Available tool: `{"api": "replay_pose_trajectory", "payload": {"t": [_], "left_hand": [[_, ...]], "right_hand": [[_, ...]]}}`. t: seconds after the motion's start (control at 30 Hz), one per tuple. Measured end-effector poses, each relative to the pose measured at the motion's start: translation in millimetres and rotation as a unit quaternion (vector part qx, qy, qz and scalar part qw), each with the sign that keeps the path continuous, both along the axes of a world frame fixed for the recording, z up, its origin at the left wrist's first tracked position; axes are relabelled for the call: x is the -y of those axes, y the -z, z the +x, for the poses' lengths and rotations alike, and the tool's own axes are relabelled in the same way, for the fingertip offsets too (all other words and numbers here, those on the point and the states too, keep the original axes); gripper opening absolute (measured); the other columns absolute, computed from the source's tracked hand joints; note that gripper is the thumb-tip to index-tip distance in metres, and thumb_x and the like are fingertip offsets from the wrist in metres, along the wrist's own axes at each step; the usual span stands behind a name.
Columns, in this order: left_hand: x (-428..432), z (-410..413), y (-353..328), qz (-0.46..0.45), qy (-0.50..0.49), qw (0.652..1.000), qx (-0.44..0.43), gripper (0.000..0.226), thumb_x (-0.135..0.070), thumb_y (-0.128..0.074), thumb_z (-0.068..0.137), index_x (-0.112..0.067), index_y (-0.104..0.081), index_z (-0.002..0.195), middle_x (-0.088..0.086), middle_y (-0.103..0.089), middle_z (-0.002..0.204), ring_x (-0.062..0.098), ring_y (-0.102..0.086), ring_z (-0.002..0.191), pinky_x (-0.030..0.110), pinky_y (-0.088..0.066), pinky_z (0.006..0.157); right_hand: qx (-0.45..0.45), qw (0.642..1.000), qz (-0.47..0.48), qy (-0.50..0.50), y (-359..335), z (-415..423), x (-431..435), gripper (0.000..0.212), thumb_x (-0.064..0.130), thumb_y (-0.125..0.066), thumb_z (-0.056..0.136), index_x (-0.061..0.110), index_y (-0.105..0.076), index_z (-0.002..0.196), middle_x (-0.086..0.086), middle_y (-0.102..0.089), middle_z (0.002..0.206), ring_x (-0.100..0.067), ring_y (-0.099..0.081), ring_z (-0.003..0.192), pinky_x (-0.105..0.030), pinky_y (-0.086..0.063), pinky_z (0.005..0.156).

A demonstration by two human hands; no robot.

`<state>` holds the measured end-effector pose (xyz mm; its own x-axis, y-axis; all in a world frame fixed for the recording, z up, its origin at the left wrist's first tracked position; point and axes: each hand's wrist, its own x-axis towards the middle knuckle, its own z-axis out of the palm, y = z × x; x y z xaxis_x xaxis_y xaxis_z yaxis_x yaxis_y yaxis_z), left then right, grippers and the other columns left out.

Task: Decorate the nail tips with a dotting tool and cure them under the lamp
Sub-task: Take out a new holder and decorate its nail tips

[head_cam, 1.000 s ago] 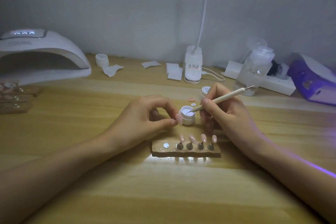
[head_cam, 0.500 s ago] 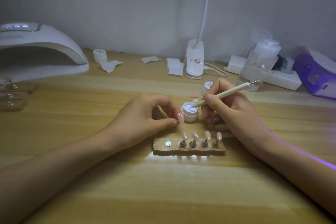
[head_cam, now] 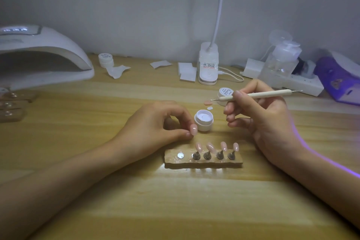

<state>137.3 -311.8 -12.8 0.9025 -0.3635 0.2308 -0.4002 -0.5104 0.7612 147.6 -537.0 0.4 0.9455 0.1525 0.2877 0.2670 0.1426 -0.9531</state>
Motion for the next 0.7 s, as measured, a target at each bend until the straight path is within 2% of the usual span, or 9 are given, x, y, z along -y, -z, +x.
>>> {"api": "replay_pose_trajectory", "payload": {"t": [0.23, 0.33, 0.53, 0.7], "left_hand": [[0.6, -1.6, 0.1, 0.011, 0.004, 1.0, 0.011, 0.014, -0.024, -0.078, 0.081, -0.034, -0.069, 0.078, -0.02, -0.068, 0.09, 0.009, -0.057, 0.064, 0.033, -0.046, 0.068], [0.8, -2.4, 0.0, 0.01, 0.009, 1.0, 0.011, 0.006, -0.03, -0.073, 0.079, -0.034, -0.068, 0.078, -0.021, -0.069, 0.089, 0.007, -0.056, 0.062, 0.033, -0.046, 0.068], [0.0, -1.7, -0.5, -0.002, 0.018, 1.0, 0.008, 0.01, -0.024, -0.077, 0.08, -0.032, -0.072, 0.078, -0.018, -0.07, 0.088, 0.003, -0.054, 0.06, 0.03, -0.042, 0.066], [1.6, -2.4, -2.1, -0.008, 0.007, 1.0, 0.0, 0.019, -0.018, -0.08, 0.08, -0.034, -0.072, 0.073, -0.019, -0.07, 0.085, -0.001, -0.061, 0.063, 0.03, -0.044, 0.067]], "right_hand": [[-0.035, 0.999, 0.015, -0.005, 1.2, 0.6, -0.8, 0.02, 0.028, -0.066, 0.082, 0.016, -0.052, 0.076, -0.006, -0.068, 0.067, -0.016, -0.064, 0.055, -0.02, -0.049, 0.05], [-0.043, 0.999, 0.022, -0.009, 0.9, 1.1, -0.6, 0.022, 0.03, -0.067, 0.082, 0.016, -0.051, 0.075, -0.007, -0.068, 0.067, -0.015, -0.064, 0.056, -0.02, -0.05, 0.05], [-0.045, 0.999, 0.018, -0.02, -1.2, -0.6, -1.1, 0.022, 0.031, -0.065, 0.082, 0.016, -0.05, 0.075, -0.006, -0.067, 0.066, -0.016, -0.063, 0.056, -0.021, -0.049, 0.05], [-0.018, 0.999, -0.012, -0.05, -1.5, -7.5, -4.9, 0.021, 0.022, -0.062, 0.09, 0.021, -0.052, 0.071, -0.007, -0.065, 0.064, -0.019, -0.063, 0.056, -0.023, -0.05, 0.048]]}}
